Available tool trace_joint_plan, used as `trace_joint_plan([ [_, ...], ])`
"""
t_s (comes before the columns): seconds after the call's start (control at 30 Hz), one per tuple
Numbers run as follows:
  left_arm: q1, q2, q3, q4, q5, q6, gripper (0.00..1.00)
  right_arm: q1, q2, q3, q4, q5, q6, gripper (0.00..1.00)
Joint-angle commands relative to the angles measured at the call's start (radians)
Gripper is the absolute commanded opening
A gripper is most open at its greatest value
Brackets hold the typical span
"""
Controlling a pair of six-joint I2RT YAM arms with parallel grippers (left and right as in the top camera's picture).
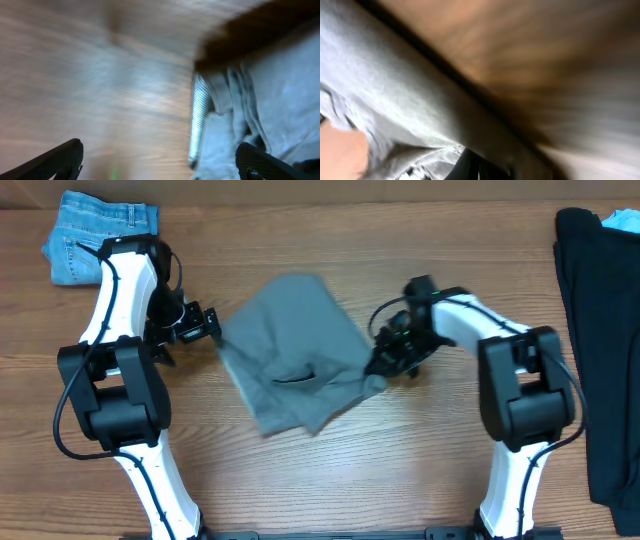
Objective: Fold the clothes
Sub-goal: 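Grasp the lower edge of the shorts with the right gripper, then fold the shorts upward with the right gripper and press flat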
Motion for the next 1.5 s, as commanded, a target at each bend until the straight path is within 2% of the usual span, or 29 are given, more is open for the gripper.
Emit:
trace_joint_plan([
  [0.0, -0.034, -0.035, 0.018, 0.021, 0.076, 0.031, 1.00, -0.074, -0.028, 0.020, -0.022, 0.212, -0.051, 0.04],
  [0.1, -0.052, -0.035, 0.018, 0.036, 0.075, 0.027, 1.00, -0.072, -0.116, 0.029, -0.063, 0.258, -0.059, 0.05],
  [0.23, -0.061, -0.035, 0.018, 0.047, 0.075, 0.024, 1.00, -0.060, -0.250, 0.037, -0.114, 0.309, -0.059, 0.20],
  [0.3, -0.061, -0.035, 0.018, 0.055, 0.075, 0.024, 1.00, -0.050, -0.346, 0.041, -0.134, 0.351, -0.059, 0.60],
  [0.37, -0.061, -0.035, 0.018, 0.055, 0.075, 0.024, 1.00, -0.042, -0.404, 0.041, -0.138, 0.356, -0.073, 0.73],
  [0.43, -0.061, -0.035, 0.018, 0.054, 0.075, 0.024, 1.00, -0.023, -0.454, 0.041, -0.131, 0.354, -0.159, 0.75],
  [0.47, -0.061, -0.035, 0.018, 0.055, 0.075, 0.024, 1.00, -0.003, -0.463, 0.041, -0.128, 0.357, -0.247, 0.75],
  [0.57, -0.062, -0.035, 0.018, 0.068, 0.075, 0.024, 1.00, 0.053, -0.460, 0.040, -0.131, 0.428, -0.335, 0.77],
  [0.7, -0.065, -0.035, 0.018, 0.084, 0.076, 0.024, 1.00, 0.147, -0.446, 0.037, -0.124, 0.527, -0.370, 0.93],
  [0.8, -0.067, -0.035, 0.018, 0.083, 0.076, 0.024, 1.00, 0.212, -0.434, 0.023, -0.102, 0.544, -0.369, 0.97],
  [0.97, -0.067, -0.035, 0.018, 0.076, 0.075, 0.024, 1.00, 0.299, -0.372, 0.019, -0.091, 0.527, -0.365, 0.97],
  [1.13, -0.068, -0.035, 0.018, 0.077, 0.076, 0.024, 1.00, 0.362, -0.309, 0.019, -0.068, 0.392, -0.365, 0.96],
  [1.23, -0.068, -0.035, 0.018, 0.074, 0.076, 0.025, 1.00, 0.412, -0.237, 0.019, -0.039, 0.335, -0.345, 0.83],
  [1.27, -0.068, -0.035, 0.018, 0.072, 0.076, 0.025, 1.00, 0.426, -0.211, 0.019, -0.035, 0.337, -0.327, 0.72],
  [1.3, -0.069, -0.035, 0.018, 0.072, 0.075, 0.025, 1.00, 0.431, -0.198, 0.019, -0.034, 0.337, -0.315, 0.66],
  [1.4, -0.072, -0.035, 0.018, 0.072, 0.075, 0.029, 1.00, 0.446, -0.150, 0.019, -0.044, 0.326, -0.255, 0.37],
  [1.47, -0.072, -0.035, 0.018, 0.073, 0.075, 0.029, 1.00, 0.458, -0.126, 0.019, -0.054, 0.235, -0.252, 0.25],
])
